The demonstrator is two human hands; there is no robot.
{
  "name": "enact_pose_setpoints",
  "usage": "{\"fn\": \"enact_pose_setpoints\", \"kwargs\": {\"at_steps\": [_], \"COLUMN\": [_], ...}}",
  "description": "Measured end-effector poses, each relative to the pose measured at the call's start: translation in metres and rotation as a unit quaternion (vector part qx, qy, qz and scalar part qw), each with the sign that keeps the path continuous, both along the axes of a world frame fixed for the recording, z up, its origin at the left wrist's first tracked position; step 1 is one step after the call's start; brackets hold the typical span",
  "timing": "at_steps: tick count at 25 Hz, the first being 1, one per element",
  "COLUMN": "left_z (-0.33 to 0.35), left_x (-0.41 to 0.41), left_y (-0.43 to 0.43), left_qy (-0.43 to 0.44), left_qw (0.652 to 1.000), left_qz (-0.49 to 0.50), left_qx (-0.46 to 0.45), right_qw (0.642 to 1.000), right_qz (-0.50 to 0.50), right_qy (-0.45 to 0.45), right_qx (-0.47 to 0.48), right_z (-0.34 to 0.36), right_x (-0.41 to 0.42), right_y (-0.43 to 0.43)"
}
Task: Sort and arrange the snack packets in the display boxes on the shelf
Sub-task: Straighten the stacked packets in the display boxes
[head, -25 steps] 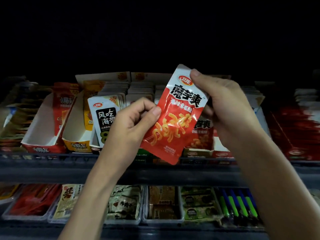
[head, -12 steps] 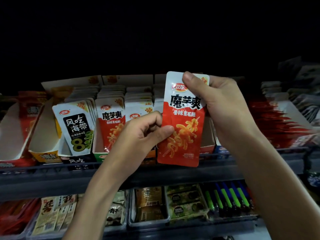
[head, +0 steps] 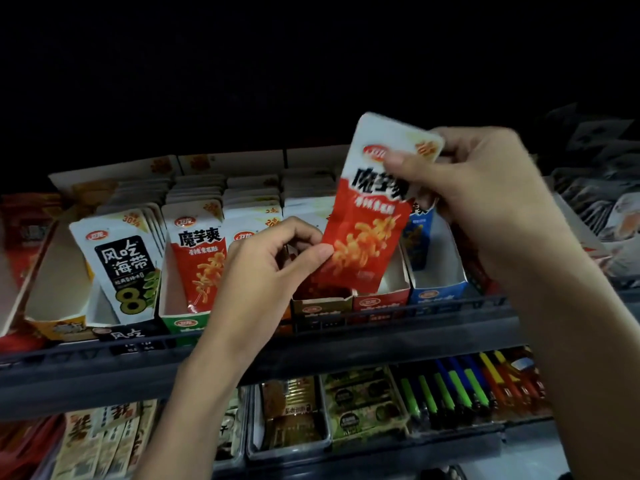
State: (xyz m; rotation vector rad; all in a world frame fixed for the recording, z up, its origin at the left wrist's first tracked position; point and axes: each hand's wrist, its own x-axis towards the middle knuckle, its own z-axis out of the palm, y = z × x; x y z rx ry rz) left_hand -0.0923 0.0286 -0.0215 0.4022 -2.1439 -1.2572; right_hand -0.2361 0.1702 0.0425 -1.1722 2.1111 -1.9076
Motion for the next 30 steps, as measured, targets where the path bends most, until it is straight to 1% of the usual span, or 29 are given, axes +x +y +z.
{"fn": "enact_pose_setpoints", "kwargs": {"at_steps": [2, 3, 5, 7, 10, 13, 15, 18, 21, 26, 28, 30], "left_z": [-0.006, -0.010, -0.017, -0.022, -0.025, -0.025, -0.026, -0.026, -0.026, -0.028, -0.029, -0.029], "left_x": [-0.004, -0.006, -0.012, -0.017, -0.021, -0.025, -0.026, -0.026, -0.025, -0.025, -0.025, -0.026], "left_y": [-0.002, -0.002, 0.001, 0.005, 0.012, 0.014, 0.013, 0.013, 0.013, 0.011, 0.011, 0.011], "left_qy": [-0.031, -0.052, -0.092, -0.128, -0.155, -0.172, -0.182, -0.194, -0.197, -0.202, -0.198, -0.197], "left_qw": [0.997, 0.993, 0.975, 0.952, 0.933, 0.923, 0.921, 0.917, 0.924, 0.929, 0.929, 0.928], "left_qz": [0.031, 0.039, 0.037, 0.026, 0.012, 0.000, -0.001, 0.003, 0.005, -0.003, -0.001, 0.001], "left_qx": [-0.060, -0.102, -0.198, -0.276, -0.324, -0.343, -0.345, -0.349, -0.328, -0.308, -0.312, -0.315], "right_qw": [0.996, 0.991, 0.977, 0.967, 0.956, 0.947, 0.945, 0.948, 0.950, 0.964, 0.960, 0.950], "right_qz": [-0.070, -0.109, -0.181, -0.225, -0.262, -0.288, -0.290, -0.266, -0.240, -0.187, -0.173, -0.180], "right_qy": [0.030, 0.054, 0.104, 0.121, 0.132, 0.144, 0.154, 0.168, 0.180, 0.148, 0.148, 0.164], "right_qx": [-0.045, -0.051, -0.031, -0.004, 0.006, 0.003, 0.017, 0.055, 0.085, 0.119, 0.160, 0.195], "right_z": [0.002, 0.001, -0.004, -0.010, -0.011, -0.010, -0.014, -0.026, -0.041, -0.060, -0.064, -0.067], "right_x": [-0.006, -0.009, -0.012, -0.015, -0.018, -0.020, -0.020, -0.019, -0.022, -0.031, -0.033, -0.034], "right_y": [0.006, 0.007, 0.005, 0.001, -0.002, 0.000, -0.004, -0.015, -0.025, -0.035, -0.041, -0.046]}}
